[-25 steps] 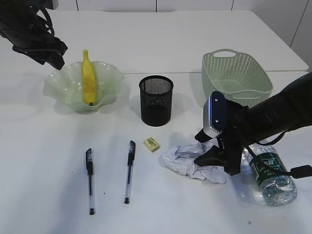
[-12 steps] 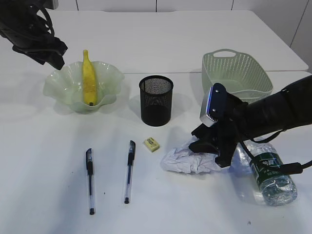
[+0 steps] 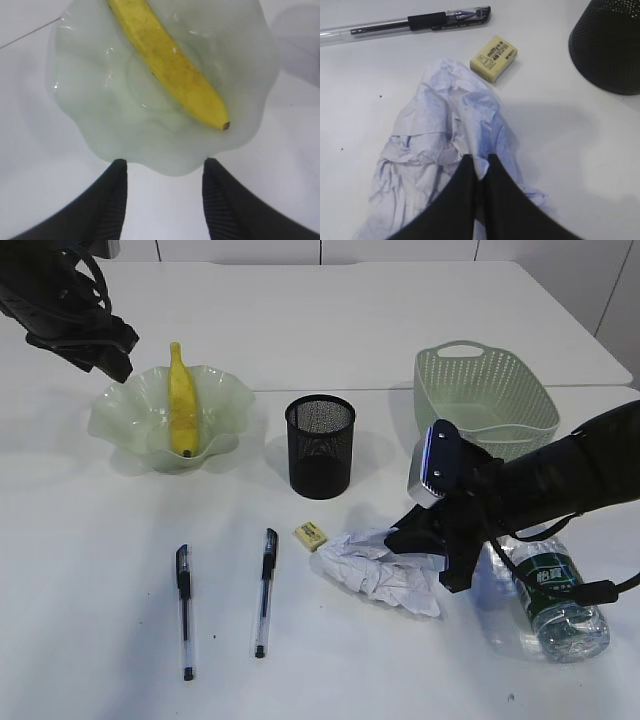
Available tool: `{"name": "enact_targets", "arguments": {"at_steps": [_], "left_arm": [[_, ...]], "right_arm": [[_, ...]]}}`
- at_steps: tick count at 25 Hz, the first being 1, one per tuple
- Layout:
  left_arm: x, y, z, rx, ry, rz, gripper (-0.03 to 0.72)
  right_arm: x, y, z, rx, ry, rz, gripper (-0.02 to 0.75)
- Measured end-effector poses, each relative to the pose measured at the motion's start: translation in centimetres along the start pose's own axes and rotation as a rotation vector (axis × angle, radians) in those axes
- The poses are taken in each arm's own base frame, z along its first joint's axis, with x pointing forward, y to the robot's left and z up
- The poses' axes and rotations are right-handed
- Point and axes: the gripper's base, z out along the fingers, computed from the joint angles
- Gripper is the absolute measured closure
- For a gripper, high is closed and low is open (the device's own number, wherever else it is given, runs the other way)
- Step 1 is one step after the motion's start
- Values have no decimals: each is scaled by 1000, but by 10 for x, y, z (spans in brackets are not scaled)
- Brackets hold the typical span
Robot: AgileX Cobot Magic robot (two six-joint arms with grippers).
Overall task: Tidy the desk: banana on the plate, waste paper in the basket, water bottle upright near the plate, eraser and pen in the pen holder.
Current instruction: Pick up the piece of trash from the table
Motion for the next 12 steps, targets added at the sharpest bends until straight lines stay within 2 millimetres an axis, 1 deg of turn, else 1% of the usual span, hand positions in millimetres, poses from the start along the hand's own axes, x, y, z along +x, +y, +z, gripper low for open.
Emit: {"name": "enact_targets", "arguments": {"at_steps": [3, 12], "left_arm": [[0, 0, 0, -1, -2, 0, 349], [-1, 0, 0, -2, -8, 0, 350]], "right_arm": [[0, 0, 0, -3, 0, 0, 744], [-4, -2, 0, 18, -45, 59, 748]]}}
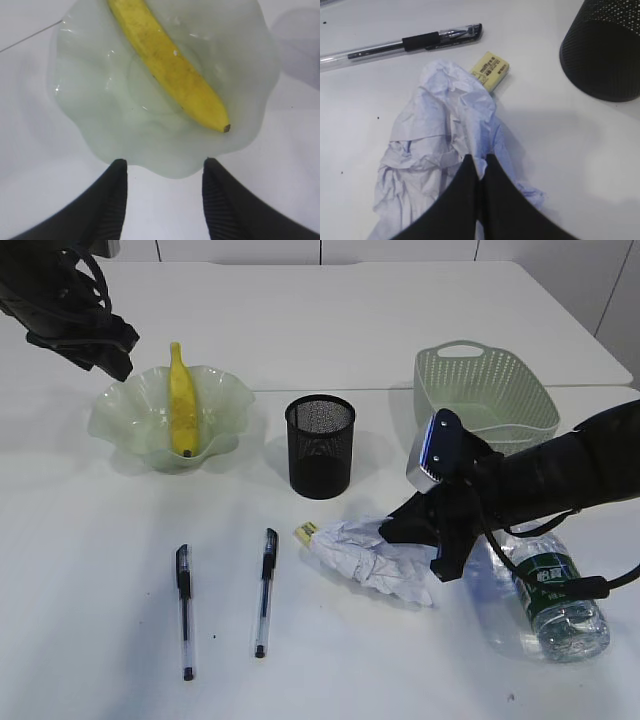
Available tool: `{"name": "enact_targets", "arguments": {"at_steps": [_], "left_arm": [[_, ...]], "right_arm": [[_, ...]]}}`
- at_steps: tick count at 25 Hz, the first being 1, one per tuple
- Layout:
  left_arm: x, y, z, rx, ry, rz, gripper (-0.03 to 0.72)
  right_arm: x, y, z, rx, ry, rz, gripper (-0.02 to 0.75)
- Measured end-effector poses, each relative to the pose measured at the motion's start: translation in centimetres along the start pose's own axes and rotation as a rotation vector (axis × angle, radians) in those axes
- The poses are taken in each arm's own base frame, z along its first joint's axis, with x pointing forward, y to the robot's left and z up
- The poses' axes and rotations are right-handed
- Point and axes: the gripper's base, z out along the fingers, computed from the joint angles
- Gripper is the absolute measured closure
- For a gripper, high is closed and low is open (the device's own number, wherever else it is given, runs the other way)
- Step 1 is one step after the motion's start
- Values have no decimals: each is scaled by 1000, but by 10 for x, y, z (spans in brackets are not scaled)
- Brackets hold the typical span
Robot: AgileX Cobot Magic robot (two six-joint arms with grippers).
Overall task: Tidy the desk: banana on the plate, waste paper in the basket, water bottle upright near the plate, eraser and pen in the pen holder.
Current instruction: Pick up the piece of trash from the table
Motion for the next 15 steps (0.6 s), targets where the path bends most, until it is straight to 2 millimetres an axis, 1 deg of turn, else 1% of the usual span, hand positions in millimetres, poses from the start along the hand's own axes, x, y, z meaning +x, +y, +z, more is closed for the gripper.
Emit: {"name": "enact_targets", "arguments": {"at_steps": [8, 11, 15], "left_arm": [[0, 0, 0, -1, -4, 0, 350], [0, 0, 0, -1, -4, 0, 350], [0, 0, 0, -1, -4, 0, 350]], "right_arm": [[-25, -6, -19, 77, -75, 1, 748], [-37, -11, -27, 119, -119, 8, 748], [-58, -22, -41, 200, -178, 10, 748]]}}
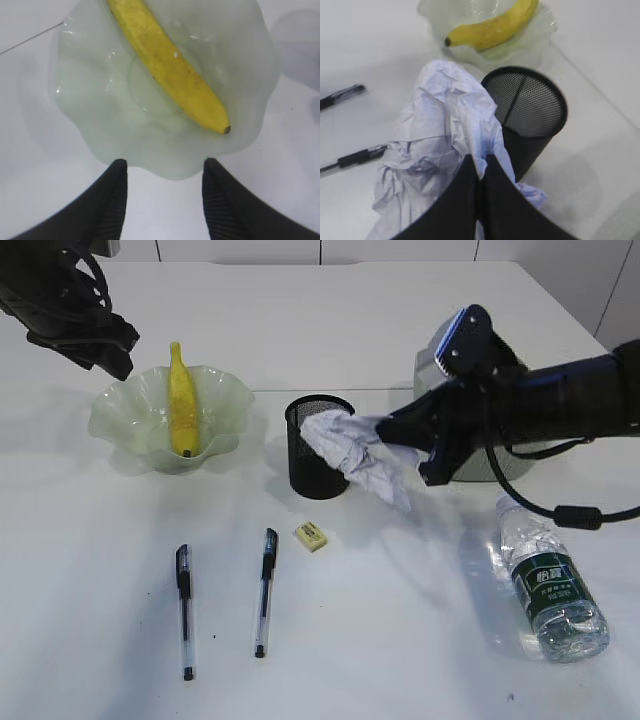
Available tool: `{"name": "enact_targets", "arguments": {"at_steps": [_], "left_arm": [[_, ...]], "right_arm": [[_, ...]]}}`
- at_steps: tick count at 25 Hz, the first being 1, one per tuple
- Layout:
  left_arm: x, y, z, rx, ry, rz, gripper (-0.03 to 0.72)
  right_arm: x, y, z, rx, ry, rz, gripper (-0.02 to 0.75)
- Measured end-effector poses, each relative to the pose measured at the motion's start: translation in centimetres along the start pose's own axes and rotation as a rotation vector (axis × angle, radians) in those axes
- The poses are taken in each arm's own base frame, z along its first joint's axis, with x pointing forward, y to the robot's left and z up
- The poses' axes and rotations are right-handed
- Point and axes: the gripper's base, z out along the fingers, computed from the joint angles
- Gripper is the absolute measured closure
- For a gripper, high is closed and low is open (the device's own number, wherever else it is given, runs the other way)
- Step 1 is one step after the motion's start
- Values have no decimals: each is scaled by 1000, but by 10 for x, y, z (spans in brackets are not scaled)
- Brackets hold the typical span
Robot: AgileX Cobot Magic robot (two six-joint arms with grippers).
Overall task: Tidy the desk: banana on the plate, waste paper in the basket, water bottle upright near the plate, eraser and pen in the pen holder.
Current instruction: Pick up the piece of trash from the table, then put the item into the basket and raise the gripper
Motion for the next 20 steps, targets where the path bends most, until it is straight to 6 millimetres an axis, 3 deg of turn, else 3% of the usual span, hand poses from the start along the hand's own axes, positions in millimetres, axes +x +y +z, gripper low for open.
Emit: {"name": "enact_targets", "arguments": {"at_steps": [5, 12, 20], "left_arm": [[0, 0, 0, 0, 0, 0, 350], [0, 0, 0, 0, 0, 0, 351], [0, 0, 0, 0, 0, 0, 350]], "right_arm": [[-25, -21, -7, 129, -64, 31, 748], [-49, -59, -17, 362, -27, 10, 748], [-62, -95, -37, 605, 55, 23, 748]]}}
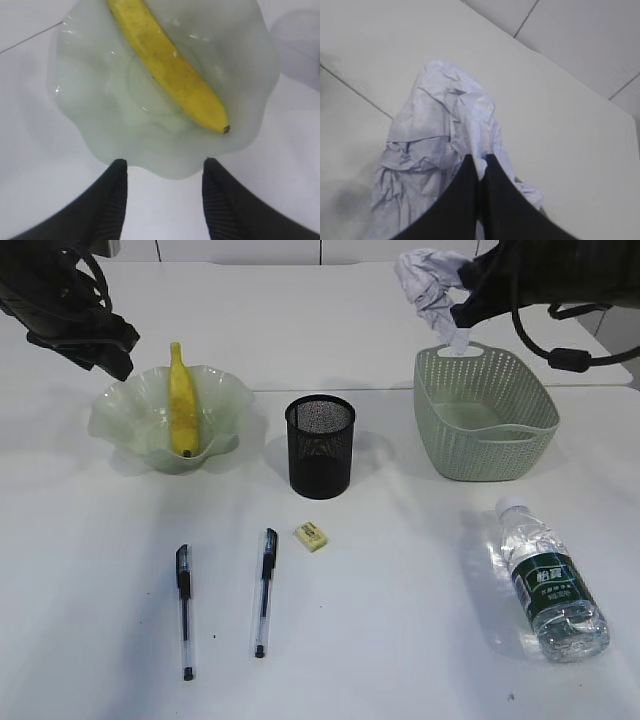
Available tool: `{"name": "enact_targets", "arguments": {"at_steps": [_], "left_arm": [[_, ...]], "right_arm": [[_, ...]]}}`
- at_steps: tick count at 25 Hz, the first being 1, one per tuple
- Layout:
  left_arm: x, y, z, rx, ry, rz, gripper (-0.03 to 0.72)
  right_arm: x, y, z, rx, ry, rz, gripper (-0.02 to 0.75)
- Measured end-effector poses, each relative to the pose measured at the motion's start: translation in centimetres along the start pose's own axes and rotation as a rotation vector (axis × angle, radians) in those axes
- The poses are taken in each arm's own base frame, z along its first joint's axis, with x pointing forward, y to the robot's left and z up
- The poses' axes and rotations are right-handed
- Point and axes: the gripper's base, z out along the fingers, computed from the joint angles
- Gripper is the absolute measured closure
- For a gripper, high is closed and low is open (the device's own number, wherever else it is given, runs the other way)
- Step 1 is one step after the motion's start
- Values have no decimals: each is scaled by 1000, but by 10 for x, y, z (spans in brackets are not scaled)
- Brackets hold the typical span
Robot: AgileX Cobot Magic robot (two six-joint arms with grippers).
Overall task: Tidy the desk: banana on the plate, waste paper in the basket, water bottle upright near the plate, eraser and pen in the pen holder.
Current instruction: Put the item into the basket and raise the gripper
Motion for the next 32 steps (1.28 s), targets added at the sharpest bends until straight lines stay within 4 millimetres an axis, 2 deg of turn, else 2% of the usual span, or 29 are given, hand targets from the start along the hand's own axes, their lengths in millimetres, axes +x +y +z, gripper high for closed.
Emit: {"name": "enact_targets", "arguments": {"at_steps": [15, 25, 28, 30, 32], "left_arm": [[1, 0, 0, 2, 10, 0, 350], [1, 0, 0, 3, 11, 0, 349], [1, 0, 0, 3, 13, 0, 349], [1, 0, 0, 3, 13, 0, 349], [1, 0, 0, 3, 13, 0, 349]], "right_arm": [[66, -27, 33, 138, 238, 75, 748], [92, -18, 48, 131, 297, 182, 748], [93, -18, 49, 131, 300, 197, 746], [93, -18, 49, 132, 299, 199, 727], [93, -18, 49, 132, 299, 202, 666]]}}
